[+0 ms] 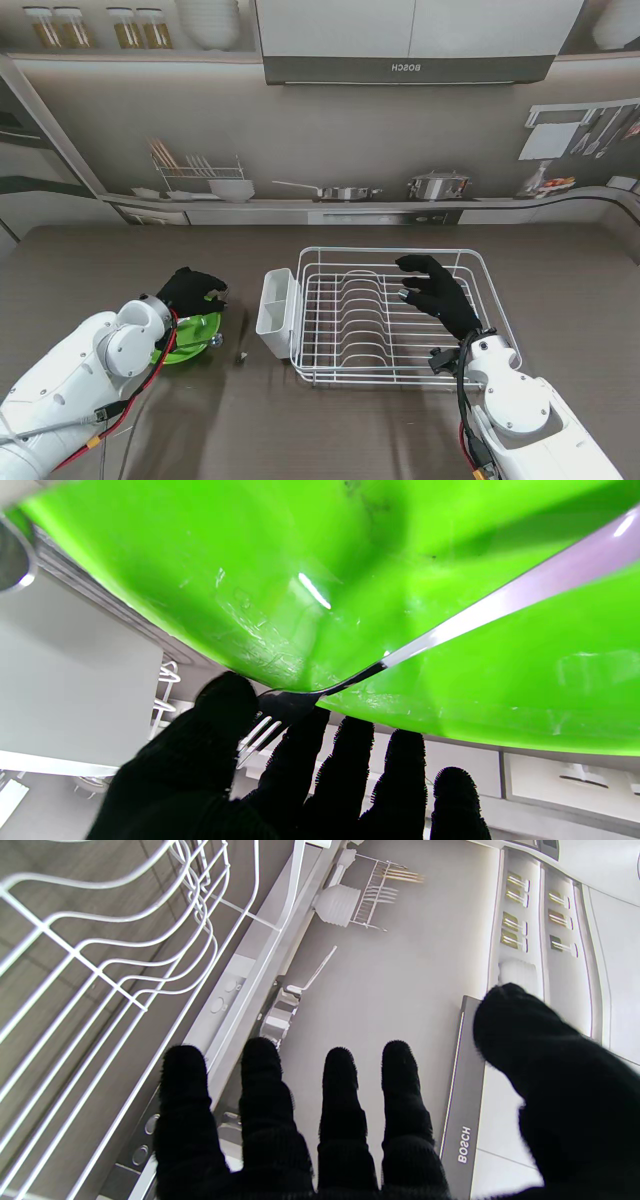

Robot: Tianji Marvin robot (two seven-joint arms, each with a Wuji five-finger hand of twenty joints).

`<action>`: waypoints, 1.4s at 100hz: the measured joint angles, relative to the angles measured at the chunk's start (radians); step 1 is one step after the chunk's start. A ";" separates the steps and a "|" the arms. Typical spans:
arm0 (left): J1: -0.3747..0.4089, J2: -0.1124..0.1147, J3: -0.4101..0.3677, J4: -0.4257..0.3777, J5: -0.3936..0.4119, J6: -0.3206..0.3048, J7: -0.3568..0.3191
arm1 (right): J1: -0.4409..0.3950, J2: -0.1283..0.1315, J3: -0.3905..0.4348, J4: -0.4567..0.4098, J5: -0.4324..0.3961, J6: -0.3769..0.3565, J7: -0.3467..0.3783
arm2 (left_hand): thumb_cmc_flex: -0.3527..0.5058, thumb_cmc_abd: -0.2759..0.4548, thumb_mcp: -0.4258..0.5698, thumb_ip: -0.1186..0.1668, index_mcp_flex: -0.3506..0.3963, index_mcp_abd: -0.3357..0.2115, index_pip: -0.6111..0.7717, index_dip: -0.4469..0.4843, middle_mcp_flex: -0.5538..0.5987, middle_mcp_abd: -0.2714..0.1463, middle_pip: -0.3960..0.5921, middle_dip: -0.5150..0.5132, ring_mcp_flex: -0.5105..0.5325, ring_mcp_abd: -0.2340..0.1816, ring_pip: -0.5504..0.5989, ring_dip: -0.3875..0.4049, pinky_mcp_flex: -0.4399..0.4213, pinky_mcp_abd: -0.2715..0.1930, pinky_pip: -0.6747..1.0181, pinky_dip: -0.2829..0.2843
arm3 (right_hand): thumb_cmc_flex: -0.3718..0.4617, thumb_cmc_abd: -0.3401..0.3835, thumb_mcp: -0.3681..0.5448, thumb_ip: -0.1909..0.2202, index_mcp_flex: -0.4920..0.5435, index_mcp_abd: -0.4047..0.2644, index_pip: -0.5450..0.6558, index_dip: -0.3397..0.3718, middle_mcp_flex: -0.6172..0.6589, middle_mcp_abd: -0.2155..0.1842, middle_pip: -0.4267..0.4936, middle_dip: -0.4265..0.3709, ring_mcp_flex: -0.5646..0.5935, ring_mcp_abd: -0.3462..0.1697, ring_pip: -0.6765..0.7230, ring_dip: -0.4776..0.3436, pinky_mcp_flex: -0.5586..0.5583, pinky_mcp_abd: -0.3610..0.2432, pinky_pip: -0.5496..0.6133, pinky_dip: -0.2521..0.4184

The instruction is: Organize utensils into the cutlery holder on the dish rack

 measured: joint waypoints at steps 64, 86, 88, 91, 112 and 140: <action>-0.010 -0.019 -0.001 0.062 0.002 -0.035 0.139 | 0.000 0.000 -0.002 0.001 0.004 0.001 0.001 | 0.160 -0.034 -0.163 -0.004 0.152 -0.043 0.243 0.268 0.110 -0.012 0.054 0.043 0.088 0.000 0.077 0.009 0.108 0.001 0.000 0.002 | 0.000 0.005 0.000 0.000 0.000 0.000 0.000 0.000 0.000 0.001 0.000 0.000 0.000 0.000 0.000 0.000 0.000 0.000 0.000 0.000; -0.022 -0.023 0.012 0.091 0.008 -0.043 0.186 | 0.000 -0.001 -0.002 0.001 0.006 0.004 0.001 | 0.174 -0.046 -0.173 -0.005 0.185 -0.070 0.459 0.271 0.173 -0.031 0.084 0.055 0.139 0.000 0.113 0.009 0.162 0.001 0.002 0.002 | 0.000 0.007 -0.001 0.000 0.000 0.000 0.000 0.000 0.000 0.001 0.000 0.000 0.000 0.000 0.000 0.000 0.000 0.000 0.000 0.000; -0.024 -0.024 0.014 0.094 0.008 -0.044 0.189 | 0.000 -0.001 -0.002 0.001 0.006 0.005 0.001 | 0.174 -0.046 -0.173 -0.005 0.196 -0.082 0.471 0.269 0.173 -0.035 0.084 0.055 0.140 0.000 0.113 0.009 0.168 0.001 0.003 0.002 | 0.000 0.007 -0.001 0.000 0.000 0.000 0.000 0.000 0.000 0.001 0.000 0.000 0.000 0.000 0.000 0.000 0.000 0.000 0.000 0.000; -0.026 -0.024 0.018 0.098 0.008 -0.046 0.197 | 0.000 -0.001 -0.002 0.001 0.007 0.005 0.001 | 0.186 -0.046 -0.167 -0.005 0.207 -0.096 0.484 0.268 0.174 -0.038 0.084 0.056 0.142 0.000 0.113 0.009 0.176 0.001 0.004 0.002 | 0.000 0.007 -0.001 0.000 0.000 0.003 0.000 0.000 0.000 0.001 0.000 0.000 0.000 0.000 0.000 0.000 0.000 0.000 0.000 0.000; -0.037 -0.028 0.030 0.123 0.017 -0.059 0.230 | 0.000 -0.001 -0.001 0.001 0.009 0.007 0.001 | 0.186 -0.044 -0.118 -0.004 0.236 -0.105 0.539 0.267 0.227 -0.063 0.114 0.073 0.192 -0.003 0.142 0.009 0.203 -0.002 0.067 -0.006 | 0.000 0.007 -0.001 0.000 0.000 0.010 0.000 0.000 0.000 0.001 0.000 0.000 0.000 0.000 0.000 0.000 0.000 0.000 0.000 0.000; -0.017 -0.029 -0.005 0.112 0.051 -0.080 0.255 | 0.000 -0.001 -0.002 0.001 0.010 0.009 0.001 | 0.184 -0.075 -0.031 -0.005 0.246 -0.068 0.551 0.283 0.264 -0.075 0.160 0.241 0.239 -0.016 0.181 0.023 0.070 -0.051 0.530 -0.126 | 0.000 0.024 -0.001 0.000 0.000 0.011 0.000 0.000 0.001 0.001 0.000 0.000 0.000 0.000 0.000 0.000 0.000 0.000 0.000 0.000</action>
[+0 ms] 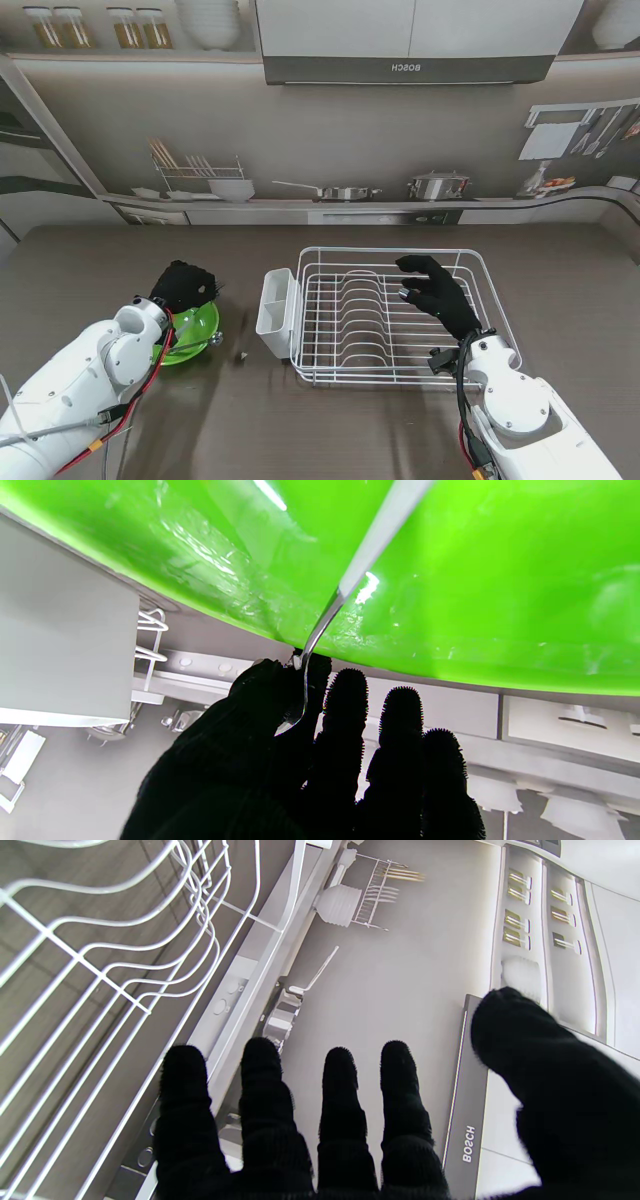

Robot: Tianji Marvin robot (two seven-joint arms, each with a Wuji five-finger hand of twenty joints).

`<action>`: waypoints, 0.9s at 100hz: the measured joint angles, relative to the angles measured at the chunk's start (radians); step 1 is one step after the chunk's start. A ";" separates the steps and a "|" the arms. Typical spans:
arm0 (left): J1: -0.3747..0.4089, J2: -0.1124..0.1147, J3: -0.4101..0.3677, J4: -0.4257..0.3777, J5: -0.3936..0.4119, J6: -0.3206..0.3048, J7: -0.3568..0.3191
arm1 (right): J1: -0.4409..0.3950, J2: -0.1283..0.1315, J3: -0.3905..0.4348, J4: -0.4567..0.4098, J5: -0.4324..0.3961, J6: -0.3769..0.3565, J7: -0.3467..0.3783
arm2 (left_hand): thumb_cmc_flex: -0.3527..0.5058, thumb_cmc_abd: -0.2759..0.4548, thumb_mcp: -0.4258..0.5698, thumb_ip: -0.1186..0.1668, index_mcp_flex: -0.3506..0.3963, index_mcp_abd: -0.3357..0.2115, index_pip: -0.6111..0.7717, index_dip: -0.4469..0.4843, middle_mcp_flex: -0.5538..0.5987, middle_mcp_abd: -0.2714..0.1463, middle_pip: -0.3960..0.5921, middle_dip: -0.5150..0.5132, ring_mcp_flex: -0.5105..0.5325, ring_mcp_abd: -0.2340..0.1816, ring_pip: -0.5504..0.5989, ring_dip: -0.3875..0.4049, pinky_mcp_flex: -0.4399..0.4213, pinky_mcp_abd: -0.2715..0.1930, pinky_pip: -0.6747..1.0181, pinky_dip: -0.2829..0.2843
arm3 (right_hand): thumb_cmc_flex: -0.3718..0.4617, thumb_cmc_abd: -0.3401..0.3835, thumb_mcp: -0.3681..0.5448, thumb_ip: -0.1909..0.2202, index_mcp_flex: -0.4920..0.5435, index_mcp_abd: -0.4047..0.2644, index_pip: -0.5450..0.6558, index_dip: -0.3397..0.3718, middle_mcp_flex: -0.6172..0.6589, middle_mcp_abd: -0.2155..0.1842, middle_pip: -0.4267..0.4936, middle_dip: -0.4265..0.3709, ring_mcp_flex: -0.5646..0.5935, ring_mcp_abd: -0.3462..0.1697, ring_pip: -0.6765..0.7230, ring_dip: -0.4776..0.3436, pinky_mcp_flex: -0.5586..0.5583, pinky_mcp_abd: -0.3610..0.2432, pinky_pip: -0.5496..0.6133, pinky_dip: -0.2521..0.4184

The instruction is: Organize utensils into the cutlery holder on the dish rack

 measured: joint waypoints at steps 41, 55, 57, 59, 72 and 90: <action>0.055 0.005 -0.078 -0.074 0.034 -0.021 -0.004 | 0.000 0.000 -0.001 0.000 0.005 0.002 0.001 | -0.022 -0.011 0.042 -0.011 0.012 0.007 0.009 0.037 0.037 -0.003 0.013 0.110 0.034 -0.008 0.025 0.014 -0.001 -0.011 0.031 -0.005 | 0.000 0.000 0.000 0.000 0.000 0.008 0.000 0.000 0.000 0.001 0.000 0.000 0.000 0.000 0.000 0.000 0.000 0.000 0.000 0.000; 0.076 0.007 -0.112 -0.118 0.034 -0.026 -0.029 | 0.000 0.000 -0.001 0.000 0.005 0.002 0.001 | -0.025 -0.011 0.049 -0.011 0.012 0.007 0.009 0.045 0.037 -0.003 0.013 0.113 0.034 -0.008 0.025 0.014 -0.001 -0.011 0.031 -0.005 | 0.000 0.000 0.000 0.000 0.000 0.009 0.000 0.000 0.000 0.001 0.000 0.000 0.000 0.000 0.000 0.000 0.000 0.000 0.000 0.000; 0.079 0.007 -0.115 -0.126 0.034 -0.027 -0.034 | 0.000 0.000 -0.001 0.000 0.005 0.002 0.001 | -0.025 -0.011 0.049 -0.011 0.012 0.007 0.009 0.046 0.037 -0.003 0.013 0.114 0.034 -0.008 0.025 0.014 -0.001 -0.011 0.031 -0.005 | 0.000 0.000 0.000 0.000 0.000 0.009 0.000 0.000 0.000 0.001 0.000 0.000 0.000 0.000 0.000 0.000 0.000 0.000 0.000 0.000; 0.082 0.008 -0.118 -0.133 0.034 -0.029 -0.038 | 0.000 0.000 -0.001 0.000 0.005 0.002 0.001 | -0.029 -0.011 0.053 -0.011 0.012 0.007 0.011 0.048 0.037 -0.003 0.013 0.114 0.034 -0.008 0.025 0.014 -0.001 -0.011 0.031 -0.005 | 0.000 0.000 0.000 0.000 0.000 0.009 0.000 0.000 0.000 0.001 0.000 0.000 0.000 0.000 0.000 0.000 0.000 0.000 0.000 0.000; 0.093 0.010 -0.136 -0.174 0.034 -0.043 -0.066 | 0.000 -0.001 -0.001 0.001 0.006 0.002 0.001 | -0.030 -0.011 0.055 -0.011 0.012 0.007 0.013 0.059 0.037 -0.003 0.013 0.125 0.035 -0.008 0.025 0.014 -0.001 -0.011 0.031 -0.006 | 0.000 0.005 0.000 0.000 0.000 0.010 0.000 0.000 0.000 0.001 0.000 0.000 0.000 0.000 0.000 0.000 0.000 0.000 0.000 0.000; 0.103 0.011 -0.157 -0.228 0.018 -0.065 -0.094 | 0.001 -0.001 -0.001 0.002 0.006 0.002 0.001 | -0.032 -0.011 0.060 -0.011 0.012 0.008 0.015 0.064 0.048 -0.003 0.012 0.138 0.057 -0.009 0.025 0.022 0.007 -0.011 0.031 -0.006 | 0.000 0.016 0.000 0.000 0.000 0.010 0.000 0.000 0.000 0.001 0.000 0.000 0.000 0.000 0.000 0.000 0.000 0.000 0.000 0.000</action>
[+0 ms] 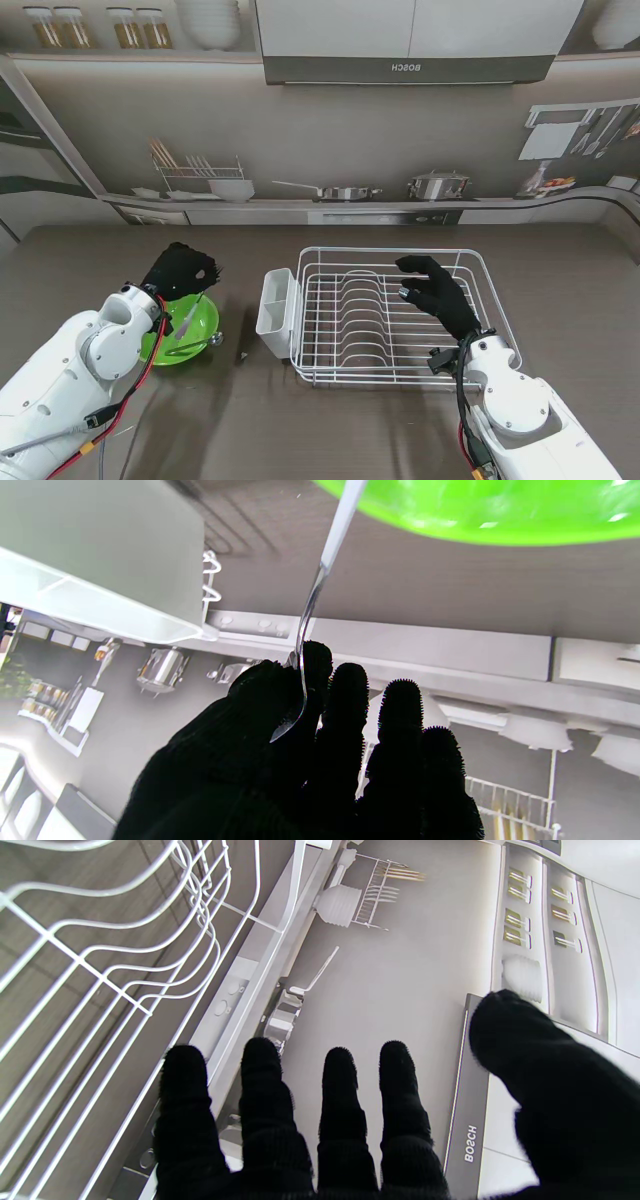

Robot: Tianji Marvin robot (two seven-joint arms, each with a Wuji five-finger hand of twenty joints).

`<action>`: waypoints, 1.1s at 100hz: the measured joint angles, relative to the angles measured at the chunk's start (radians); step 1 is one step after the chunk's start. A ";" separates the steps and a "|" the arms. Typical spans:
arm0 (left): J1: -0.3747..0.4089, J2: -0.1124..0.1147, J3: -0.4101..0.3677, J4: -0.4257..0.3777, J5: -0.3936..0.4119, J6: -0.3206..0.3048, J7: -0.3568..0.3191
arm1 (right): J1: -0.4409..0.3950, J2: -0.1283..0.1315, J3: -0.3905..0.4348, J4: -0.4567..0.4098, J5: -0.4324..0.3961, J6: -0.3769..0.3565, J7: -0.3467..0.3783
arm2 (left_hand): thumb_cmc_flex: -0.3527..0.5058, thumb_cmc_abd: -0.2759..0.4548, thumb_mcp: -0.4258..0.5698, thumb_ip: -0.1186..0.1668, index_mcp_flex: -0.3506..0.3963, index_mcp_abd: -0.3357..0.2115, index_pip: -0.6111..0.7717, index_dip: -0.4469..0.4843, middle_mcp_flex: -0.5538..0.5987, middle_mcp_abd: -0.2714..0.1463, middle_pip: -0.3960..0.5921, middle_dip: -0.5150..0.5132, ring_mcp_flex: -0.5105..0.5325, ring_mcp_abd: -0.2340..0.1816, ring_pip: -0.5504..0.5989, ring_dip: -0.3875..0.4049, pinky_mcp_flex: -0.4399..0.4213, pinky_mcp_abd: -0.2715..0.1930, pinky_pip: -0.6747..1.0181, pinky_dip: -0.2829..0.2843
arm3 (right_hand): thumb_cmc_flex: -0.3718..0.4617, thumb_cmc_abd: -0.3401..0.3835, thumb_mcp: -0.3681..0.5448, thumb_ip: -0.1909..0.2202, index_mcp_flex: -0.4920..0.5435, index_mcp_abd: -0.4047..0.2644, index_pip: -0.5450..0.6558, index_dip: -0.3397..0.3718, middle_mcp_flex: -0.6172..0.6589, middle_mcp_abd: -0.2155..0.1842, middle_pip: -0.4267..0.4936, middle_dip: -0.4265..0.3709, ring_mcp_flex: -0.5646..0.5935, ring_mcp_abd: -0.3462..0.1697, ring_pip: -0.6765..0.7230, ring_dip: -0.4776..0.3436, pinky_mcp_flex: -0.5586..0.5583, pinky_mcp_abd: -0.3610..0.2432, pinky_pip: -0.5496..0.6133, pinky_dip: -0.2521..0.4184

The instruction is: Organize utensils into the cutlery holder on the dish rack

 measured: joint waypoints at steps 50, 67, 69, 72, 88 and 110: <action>-0.100 -0.021 0.100 -0.048 -0.150 -0.046 0.021 | 0.001 0.000 -0.001 0.003 0.001 -0.002 -0.001 | 0.000 0.000 0.008 -0.020 0.000 0.000 0.001 0.006 0.009 0.000 0.000 0.001 0.002 0.000 0.000 0.003 0.001 0.000 0.001 -0.003 | 0.000 0.001 0.000 0.000 0.000 0.000 0.000 0.000 0.000 0.000 0.000 0.000 0.000 0.000 0.000 0.000 0.000 0.000 0.000 0.000; -0.178 -0.048 0.180 0.006 -0.209 -0.056 0.074 | 0.001 -0.001 -0.001 0.003 0.002 -0.002 -0.001 | 0.000 0.000 0.008 -0.020 0.001 0.001 0.001 0.007 0.009 0.000 0.000 0.001 0.002 0.000 0.000 0.003 0.001 0.000 0.001 -0.008 | 0.000 0.001 0.000 0.000 0.000 0.000 0.000 0.000 0.000 0.000 0.000 0.000 0.000 0.000 0.000 0.000 0.000 0.000 0.000 0.000; -0.185 -0.052 0.187 0.013 -0.212 -0.058 0.077 | 0.001 -0.001 -0.001 0.003 0.002 -0.002 -0.001 | 0.000 0.000 0.008 -0.020 0.001 0.001 0.001 0.007 0.009 0.000 0.000 0.001 0.002 0.000 0.000 0.003 0.001 0.000 0.001 -0.008 | 0.000 0.001 0.000 0.000 0.000 0.000 0.000 0.000 0.000 0.000 0.000 0.000 0.000 0.000 0.000 0.000 0.000 0.000 0.000 0.000; -0.194 -0.057 0.196 0.021 -0.218 -0.060 0.080 | 0.002 -0.001 -0.001 0.003 0.002 -0.002 -0.002 | 0.000 0.000 0.008 -0.020 0.001 0.001 0.001 0.007 0.009 0.000 0.000 0.001 0.002 0.000 0.000 0.003 0.001 0.000 0.001 -0.008 | 0.000 0.001 0.000 0.000 -0.001 0.000 0.000 0.000 0.000 0.000 0.000 0.000 0.000 0.000 0.000 0.000 0.000 0.000 0.000 0.000; -0.233 -0.078 0.254 0.062 -0.260 -0.069 0.112 | 0.002 -0.001 0.000 0.004 0.003 -0.002 -0.002 | 0.000 0.000 0.008 -0.020 0.001 0.001 0.001 0.007 0.010 0.000 0.000 0.001 0.002 0.000 0.000 0.003 0.001 0.000 0.001 -0.008 | 0.000 0.001 0.000 0.000 -0.001 0.001 0.000 0.000 0.000 0.001 0.000 0.000 0.000 0.000 0.000 0.000 0.000 0.000 0.000 0.000; -0.266 -0.108 0.307 0.133 -0.296 -0.079 0.158 | 0.003 -0.002 0.000 0.004 0.004 -0.002 -0.003 | 0.000 -0.001 0.008 -0.020 0.009 0.001 0.000 0.007 0.013 0.000 0.000 0.001 0.002 0.000 0.000 0.003 0.001 0.000 0.001 -0.008 | 0.000 0.001 0.000 0.000 -0.001 0.001 0.000 0.000 0.000 0.001 0.000 0.000 0.000 0.000 0.000 0.000 0.000 0.000 0.000 0.000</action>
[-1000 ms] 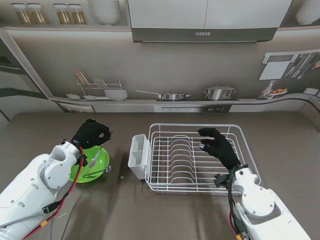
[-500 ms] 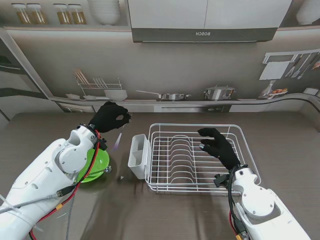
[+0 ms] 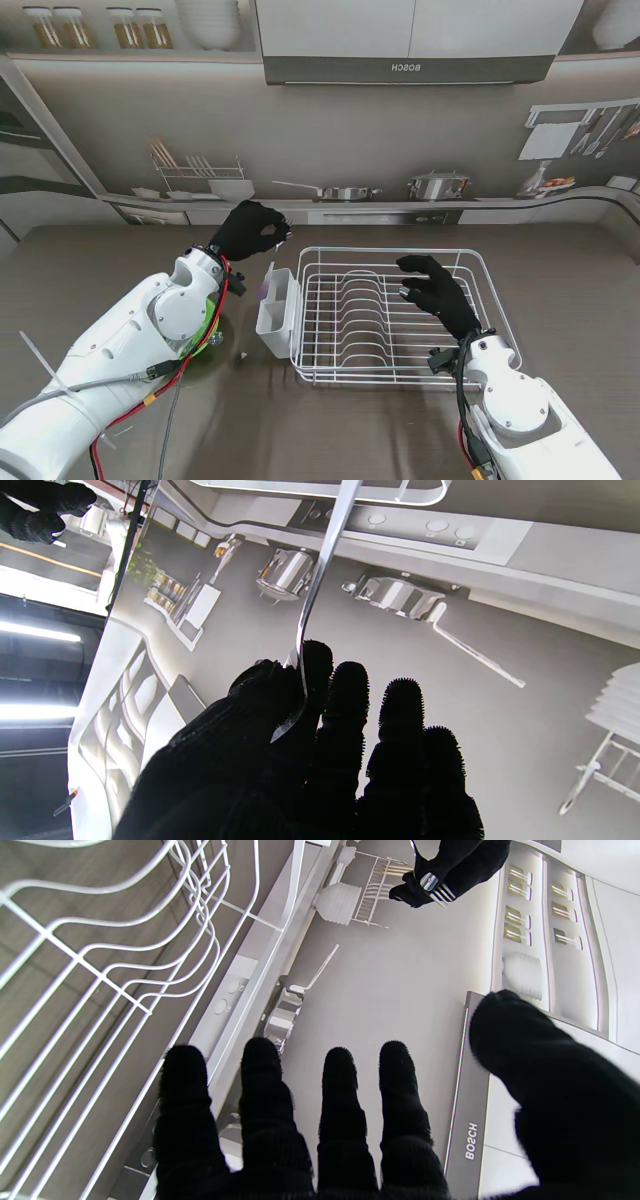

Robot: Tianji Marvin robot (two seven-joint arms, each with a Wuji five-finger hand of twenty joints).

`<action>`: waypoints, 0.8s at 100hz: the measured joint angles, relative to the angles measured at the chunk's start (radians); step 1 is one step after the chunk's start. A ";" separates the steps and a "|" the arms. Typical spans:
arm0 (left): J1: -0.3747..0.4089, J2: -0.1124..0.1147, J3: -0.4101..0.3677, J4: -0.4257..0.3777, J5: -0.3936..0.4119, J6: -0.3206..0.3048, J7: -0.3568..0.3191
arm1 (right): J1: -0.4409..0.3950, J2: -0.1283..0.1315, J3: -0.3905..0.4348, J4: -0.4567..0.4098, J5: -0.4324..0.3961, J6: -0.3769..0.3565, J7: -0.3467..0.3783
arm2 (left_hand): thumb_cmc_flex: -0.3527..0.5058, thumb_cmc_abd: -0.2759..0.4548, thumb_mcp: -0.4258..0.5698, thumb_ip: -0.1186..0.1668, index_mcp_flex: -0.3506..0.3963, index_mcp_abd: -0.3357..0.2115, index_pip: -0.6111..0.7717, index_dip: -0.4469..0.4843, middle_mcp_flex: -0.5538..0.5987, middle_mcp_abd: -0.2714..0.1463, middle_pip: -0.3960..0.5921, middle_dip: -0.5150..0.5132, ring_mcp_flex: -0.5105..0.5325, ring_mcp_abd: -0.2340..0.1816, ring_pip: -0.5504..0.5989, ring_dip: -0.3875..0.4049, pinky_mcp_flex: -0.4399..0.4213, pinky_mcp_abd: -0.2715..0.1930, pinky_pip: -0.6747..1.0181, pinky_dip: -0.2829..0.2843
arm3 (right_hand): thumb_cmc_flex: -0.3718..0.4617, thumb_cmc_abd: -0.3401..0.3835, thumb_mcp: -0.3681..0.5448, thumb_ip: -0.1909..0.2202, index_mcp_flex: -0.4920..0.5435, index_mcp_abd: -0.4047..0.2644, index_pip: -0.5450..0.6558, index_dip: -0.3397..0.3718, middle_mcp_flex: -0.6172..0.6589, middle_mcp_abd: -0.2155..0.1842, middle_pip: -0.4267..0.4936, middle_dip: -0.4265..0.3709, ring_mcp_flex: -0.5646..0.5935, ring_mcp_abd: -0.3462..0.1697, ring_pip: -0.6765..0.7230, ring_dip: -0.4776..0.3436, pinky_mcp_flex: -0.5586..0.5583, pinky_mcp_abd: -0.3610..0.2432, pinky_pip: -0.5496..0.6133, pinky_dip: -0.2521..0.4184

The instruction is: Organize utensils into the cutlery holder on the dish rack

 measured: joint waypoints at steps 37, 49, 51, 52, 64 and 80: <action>-0.026 -0.033 0.050 0.080 -0.028 -0.014 0.059 | 0.000 -0.001 0.002 0.000 0.003 0.000 0.000 | 0.000 -0.009 0.000 0.000 0.013 0.000 -0.012 -0.017 0.010 0.000 -0.002 0.000 0.000 0.000 0.000 0.000 0.000 0.000 0.000 0.000 | -0.011 0.000 -0.002 0.000 0.000 0.001 0.000 0.000 0.000 0.000 0.000 0.000 0.000 0.000 0.000 0.000 0.000 0.000 0.000 0.000; -0.021 -0.034 0.050 0.080 -0.036 -0.010 0.050 | 0.000 -0.001 0.002 0.000 0.003 0.000 0.000 | 0.000 -0.018 0.001 0.000 0.021 0.000 -0.019 -0.051 0.010 0.000 -0.017 -0.013 0.000 0.000 0.000 0.000 -0.001 0.000 0.000 0.000 | -0.011 0.000 -0.002 0.000 0.000 0.001 0.000 0.000 0.000 0.001 0.000 0.000 0.000 0.000 0.000 0.000 0.000 0.000 0.000 0.000; -0.020 -0.034 0.050 0.080 -0.036 -0.009 0.049 | 0.000 -0.001 0.002 0.000 0.003 0.000 0.000 | 0.000 -0.018 0.001 0.000 0.022 0.000 -0.020 -0.058 0.011 0.000 -0.020 -0.015 0.000 0.000 0.000 0.000 -0.002 0.000 0.000 0.000 | -0.011 0.000 -0.002 0.000 0.000 0.001 0.000 0.000 0.000 0.001 0.000 0.000 0.000 0.000 0.000 0.000 0.000 0.000 0.000 0.000; -0.019 -0.034 0.050 0.080 -0.036 -0.008 0.048 | 0.000 -0.001 0.002 0.000 0.003 0.000 0.000 | 0.000 -0.019 0.001 0.000 0.022 0.000 -0.021 -0.061 0.011 0.000 -0.021 -0.016 0.000 0.000 0.000 0.000 -0.002 0.000 0.000 0.000 | -0.011 0.000 -0.002 0.000 0.000 0.001 0.000 0.000 0.000 0.001 0.000 0.000 0.000 0.000 0.000 0.000 0.000 0.000 0.000 0.000; -0.007 -0.033 0.050 0.080 -0.033 0.001 0.041 | 0.001 -0.001 0.002 0.001 0.004 0.000 0.000 | 0.002 -0.028 0.001 0.001 0.029 -0.001 -0.030 -0.092 0.015 0.001 -0.029 -0.036 0.000 0.000 -0.003 0.000 -0.005 0.000 0.000 -0.001 | -0.011 0.000 -0.002 0.000 0.000 0.001 0.000 0.000 0.000 0.001 0.000 0.000 0.000 0.000 0.000 0.000 0.000 0.000 0.000 0.000; 0.013 -0.024 0.049 0.067 -0.012 0.020 0.018 | 0.001 -0.001 0.002 0.001 0.004 0.000 0.000 | 0.011 -0.028 0.001 0.001 0.029 0.000 -0.057 -0.137 0.015 0.004 -0.051 -0.092 -0.009 0.000 -0.017 -0.007 -0.014 0.000 0.000 -0.007 | -0.011 0.000 -0.002 0.000 0.000 0.001 0.000 0.000 0.000 0.001 0.000 0.000 0.000 0.000 0.000 0.000 0.000 0.000 0.000 0.000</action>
